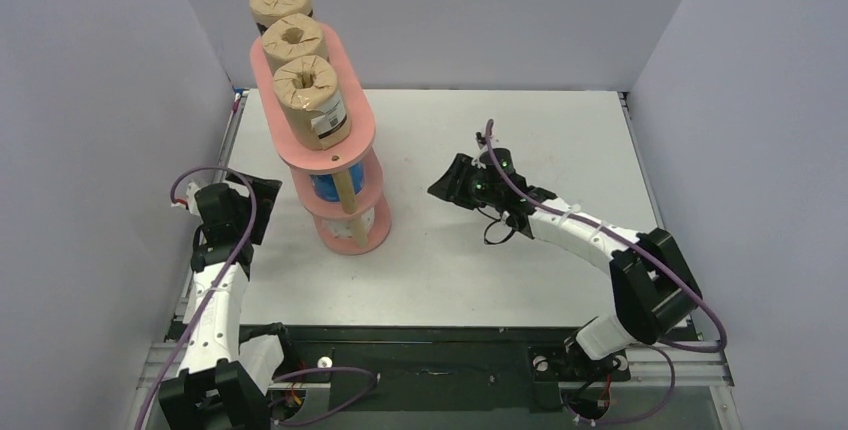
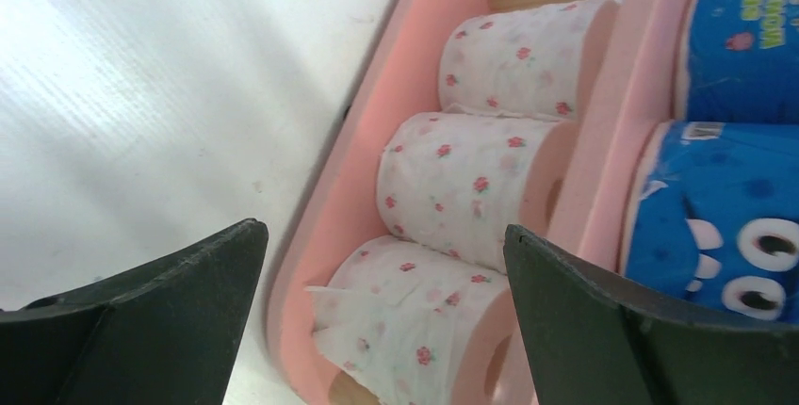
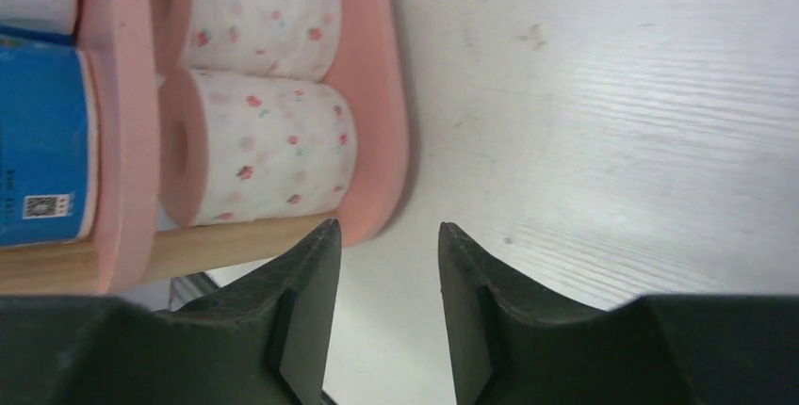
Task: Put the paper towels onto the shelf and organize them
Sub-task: Reset both arms
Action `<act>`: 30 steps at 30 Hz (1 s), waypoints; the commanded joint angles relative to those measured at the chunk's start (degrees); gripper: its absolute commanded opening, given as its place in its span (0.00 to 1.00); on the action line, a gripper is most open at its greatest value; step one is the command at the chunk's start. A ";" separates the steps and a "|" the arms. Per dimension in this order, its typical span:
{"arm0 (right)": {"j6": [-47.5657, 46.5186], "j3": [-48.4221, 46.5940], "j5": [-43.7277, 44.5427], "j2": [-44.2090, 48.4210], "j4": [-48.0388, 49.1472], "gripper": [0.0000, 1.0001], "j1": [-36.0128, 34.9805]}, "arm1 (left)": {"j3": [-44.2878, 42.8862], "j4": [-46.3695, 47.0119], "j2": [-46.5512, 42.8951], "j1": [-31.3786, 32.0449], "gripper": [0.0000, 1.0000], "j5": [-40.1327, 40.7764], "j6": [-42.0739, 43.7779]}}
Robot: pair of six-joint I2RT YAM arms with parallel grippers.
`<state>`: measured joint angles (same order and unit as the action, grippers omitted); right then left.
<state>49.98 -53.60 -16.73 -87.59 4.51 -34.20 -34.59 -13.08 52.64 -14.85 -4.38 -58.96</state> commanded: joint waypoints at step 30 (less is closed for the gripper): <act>-2.84 9.63 39.78 45.39 -24.45 0.82 4.79 | 6.38 18.43 4.13 11.54 0.96 43.20 24.52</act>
<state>48.40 -44.69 18.41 -43.66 -19.03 -28.97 -30.50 -9.78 55.00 -5.91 31.70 -47.92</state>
